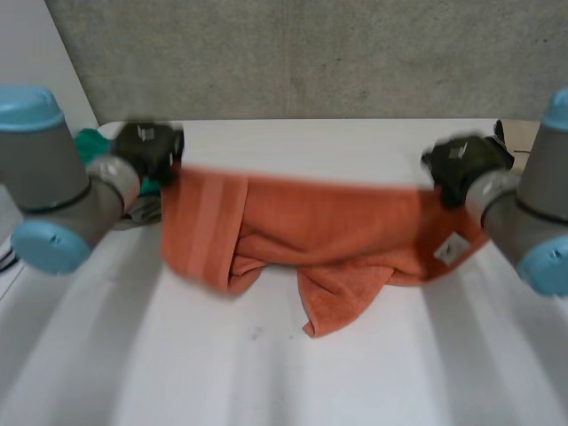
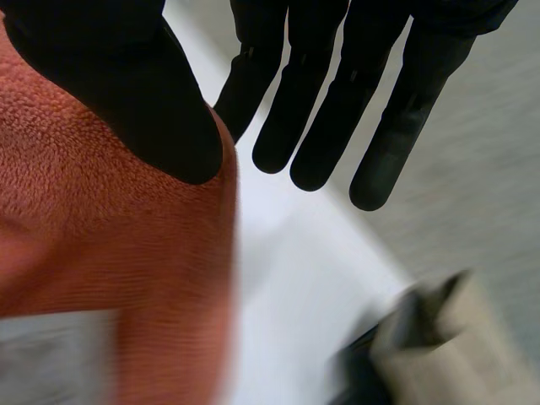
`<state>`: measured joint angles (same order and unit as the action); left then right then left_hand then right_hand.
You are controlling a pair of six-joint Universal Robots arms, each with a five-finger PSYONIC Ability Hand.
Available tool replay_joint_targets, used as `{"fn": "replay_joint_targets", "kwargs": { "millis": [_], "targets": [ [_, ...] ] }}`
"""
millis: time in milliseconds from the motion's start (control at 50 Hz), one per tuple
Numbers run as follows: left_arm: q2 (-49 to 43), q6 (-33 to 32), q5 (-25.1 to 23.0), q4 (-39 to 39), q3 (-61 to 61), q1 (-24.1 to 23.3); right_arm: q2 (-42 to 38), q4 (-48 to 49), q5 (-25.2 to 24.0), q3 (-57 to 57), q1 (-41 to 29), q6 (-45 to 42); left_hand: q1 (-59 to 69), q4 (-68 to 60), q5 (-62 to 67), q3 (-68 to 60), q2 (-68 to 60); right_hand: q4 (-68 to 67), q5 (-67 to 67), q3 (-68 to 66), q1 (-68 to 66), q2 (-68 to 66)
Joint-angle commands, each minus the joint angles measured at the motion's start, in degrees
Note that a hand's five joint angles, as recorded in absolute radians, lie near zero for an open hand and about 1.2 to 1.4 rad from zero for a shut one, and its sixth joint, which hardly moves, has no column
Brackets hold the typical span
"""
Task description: Fold the laundry.
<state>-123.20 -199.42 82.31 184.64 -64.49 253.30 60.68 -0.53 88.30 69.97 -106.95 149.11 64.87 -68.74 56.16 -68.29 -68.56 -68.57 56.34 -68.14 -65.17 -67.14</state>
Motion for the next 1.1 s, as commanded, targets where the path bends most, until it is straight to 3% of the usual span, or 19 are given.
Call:
{"fn": "replay_joint_targets", "kwargs": {
  "millis": [20, 140, 280, 380, 460, 580, 720, 800, 880, 1020, 1100],
  "targets": [
    [1.03, 2.1, -2.06, 19.08, 13.16, -0.96, 1.72, 16.68, 6.61, -12.22, 0.16, 8.91, 15.13, -11.26, 13.84, -11.71, -11.44, -11.43, 13.66, -11.86, -14.83, -12.86],
    [8.22, 12.88, -4.96, 26.47, 14.66, -0.26, 10.49, 30.22, 7.76, -8.73, -0.01, 10.67, 15.13, -11.26, 13.84, -11.71, -11.44, -11.43, 13.66, -11.86, -14.83, -12.86],
    [13.68, 19.77, -6.98, 25.42, 6.06, 0.88, 15.43, 30.16, 4.78, 0.49, 0.16, 10.59, 15.13, -11.26, 13.84, -11.71, -11.44, -11.43, 13.66, -11.86, -14.83, -12.86],
    [17.11, 19.68, -12.52, 18.5, -6.15, 2.73, 17.72, 24.01, 0.74, 9.03, 0.78, 10.59, 15.13, -11.26, 13.84, -11.71, -11.44, -11.43, 13.66, -11.86, -14.83, -12.86],
    [17.38, 19.5, -13.23, 10.32, -13.19, 3.61, 18.25, 18.38, -2.52, 15.8, 0.87, 10.5, 15.13, -11.26, 13.84, -11.71, -11.44, -11.43, 13.66, -11.86, -14.83, -12.86],
    [15.89, 14.24, -13.23, 4.68, -23.03, 4.49, 17.46, 16.0, -6.99, 28.18, 0.69, 9.36, 15.13, -11.26, 13.84, -11.71, -11.44, -11.43, 13.66, -11.86, -14.83, -12.86],
    [9.21, -0.52, -12.61, 6.7, -29.46, 4.84, 11.14, 17.85, -7.89, 33.13, 0.16, 6.28, 15.13, -11.26, 13.84, -11.71, -11.44, -11.43, 13.66, -11.86, -14.83, -12.86],
    [7.54, -7.03, -11.56, 6.26, -29.81, 4.84, 8.05, 17.85, -7.8, 32.95, 0.25, 5.23, -6.63, 10.5, -7.92, 10.05, 10.32, -11.43, 13.66, -11.86, -14.83, -12.86],
    [8.41, -7.57, -8.32, 6.26, -30.42, 4.14, 8.05, 17.85, -7.8, 32.86, 0.69, 5.23, -26.51, 30.38, -27.8, 29.93, 30.2, -11.43, 13.66, -11.86, -14.83, -12.86],
    [13.16, -7.22, -3.04, 6.7, -34.64, 3.87, 7.96, 17.85, -7.97, 32.95, 0.78, 5.58, -29.92, 33.79, -31.21, 33.34, 33.61, -11.43, 13.66, -11.86, -14.83, -12.86],
    [15.36, -3.71, -1.45, 7.58, -39.13, 1.94, 7.96, 17.85, -7.97, 33.04, 0.87, 5.58, -29.93, 33.79, -31.21, 33.35, 33.62, -11.43, 13.66, -11.86, -14.83, -12.86]
  ]
}}
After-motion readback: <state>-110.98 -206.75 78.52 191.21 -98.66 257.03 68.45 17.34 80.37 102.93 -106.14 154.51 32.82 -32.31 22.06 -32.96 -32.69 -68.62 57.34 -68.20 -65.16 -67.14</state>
